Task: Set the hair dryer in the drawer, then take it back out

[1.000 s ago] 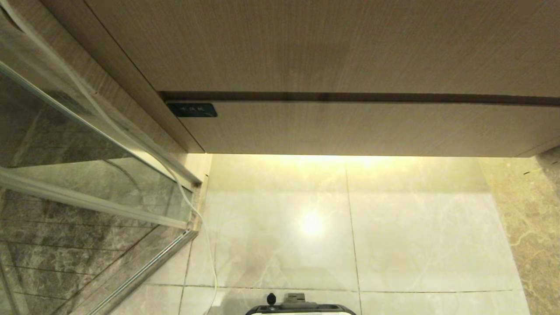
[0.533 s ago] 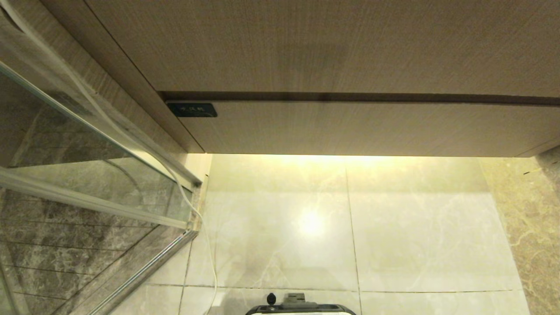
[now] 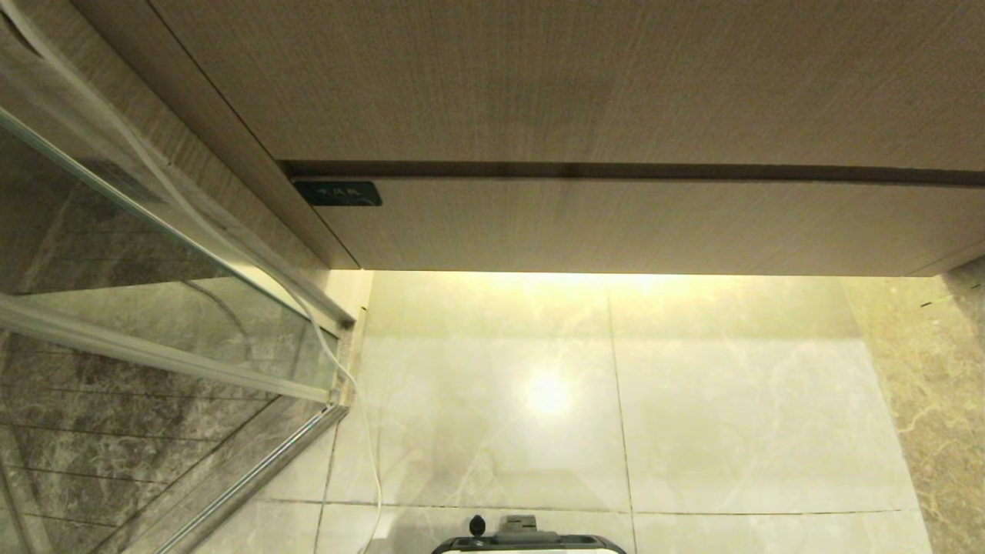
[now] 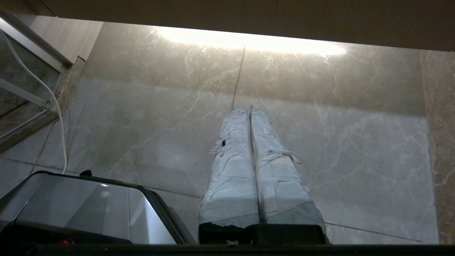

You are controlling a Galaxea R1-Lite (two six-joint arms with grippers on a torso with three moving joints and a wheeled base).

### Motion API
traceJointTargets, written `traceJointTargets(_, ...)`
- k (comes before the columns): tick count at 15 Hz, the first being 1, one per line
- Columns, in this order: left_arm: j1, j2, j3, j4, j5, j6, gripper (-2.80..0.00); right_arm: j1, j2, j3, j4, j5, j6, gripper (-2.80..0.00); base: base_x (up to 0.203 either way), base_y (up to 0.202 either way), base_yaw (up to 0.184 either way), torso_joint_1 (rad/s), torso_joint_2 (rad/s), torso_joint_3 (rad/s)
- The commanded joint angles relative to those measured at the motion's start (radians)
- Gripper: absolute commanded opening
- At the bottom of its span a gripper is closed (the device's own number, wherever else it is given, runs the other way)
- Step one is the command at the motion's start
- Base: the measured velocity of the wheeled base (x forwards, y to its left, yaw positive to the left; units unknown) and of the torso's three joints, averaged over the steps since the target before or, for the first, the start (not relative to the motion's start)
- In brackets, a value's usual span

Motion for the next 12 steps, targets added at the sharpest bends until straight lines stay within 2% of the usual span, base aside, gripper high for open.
traceJointTargets(1, 0.0, 0.0, 0.0, 0.0, 0.0, 0.0, -2.8, 0.0, -0.037, 0.04, -0.001, 0.0, -0.001, -2.8, 0.0, 0.0, 0.0, 0.0, 0.0, 0.0)
traceJointTargets(12, 0.0, 0.0, 0.0, 0.0, 0.0, 0.0, -2.8, 0.0, -0.037, 0.04, -0.001, 0.0, 0.002, -2.8, 0.0, 0.0, 0.0, 0.0, 0.0, 0.0)
